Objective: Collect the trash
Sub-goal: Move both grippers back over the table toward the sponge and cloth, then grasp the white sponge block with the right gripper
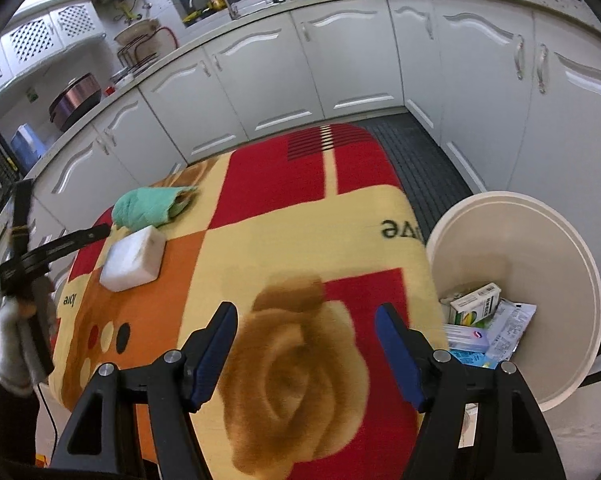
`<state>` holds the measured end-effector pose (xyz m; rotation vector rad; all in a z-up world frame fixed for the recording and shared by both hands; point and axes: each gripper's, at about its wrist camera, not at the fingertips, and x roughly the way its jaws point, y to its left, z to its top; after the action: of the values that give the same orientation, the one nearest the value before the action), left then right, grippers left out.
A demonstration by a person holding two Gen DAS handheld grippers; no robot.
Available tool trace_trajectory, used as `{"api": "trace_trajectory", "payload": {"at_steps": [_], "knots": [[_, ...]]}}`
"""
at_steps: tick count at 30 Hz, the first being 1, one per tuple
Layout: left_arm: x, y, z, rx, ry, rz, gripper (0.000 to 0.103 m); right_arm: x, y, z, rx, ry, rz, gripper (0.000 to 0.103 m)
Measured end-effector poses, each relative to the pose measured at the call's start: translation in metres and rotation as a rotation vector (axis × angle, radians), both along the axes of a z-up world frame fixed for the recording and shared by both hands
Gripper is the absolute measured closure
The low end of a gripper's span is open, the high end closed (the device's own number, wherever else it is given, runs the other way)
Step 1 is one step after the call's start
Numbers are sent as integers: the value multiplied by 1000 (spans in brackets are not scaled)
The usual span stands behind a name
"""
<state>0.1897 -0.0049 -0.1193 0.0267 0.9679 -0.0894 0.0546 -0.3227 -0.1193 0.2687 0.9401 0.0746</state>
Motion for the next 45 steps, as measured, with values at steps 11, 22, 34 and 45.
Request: {"api": "trace_trajectory", "payload": {"at_steps": [11, 22, 34, 45], "knots": [[-50, 5, 5, -160, 33, -25, 35, 10, 13, -3, 4, 11, 22, 34], [-121, -9, 14, -302, 120, -238, 34, 13, 32, -3, 20, 13, 67, 34], [-138, -26, 18, -368, 132, -327, 25, 11, 34, -6, 46, 21, 77, 33], [-164, -16, 9, -289, 132, -201, 25, 10, 52, -11, 100, 21, 182, 31]]}}
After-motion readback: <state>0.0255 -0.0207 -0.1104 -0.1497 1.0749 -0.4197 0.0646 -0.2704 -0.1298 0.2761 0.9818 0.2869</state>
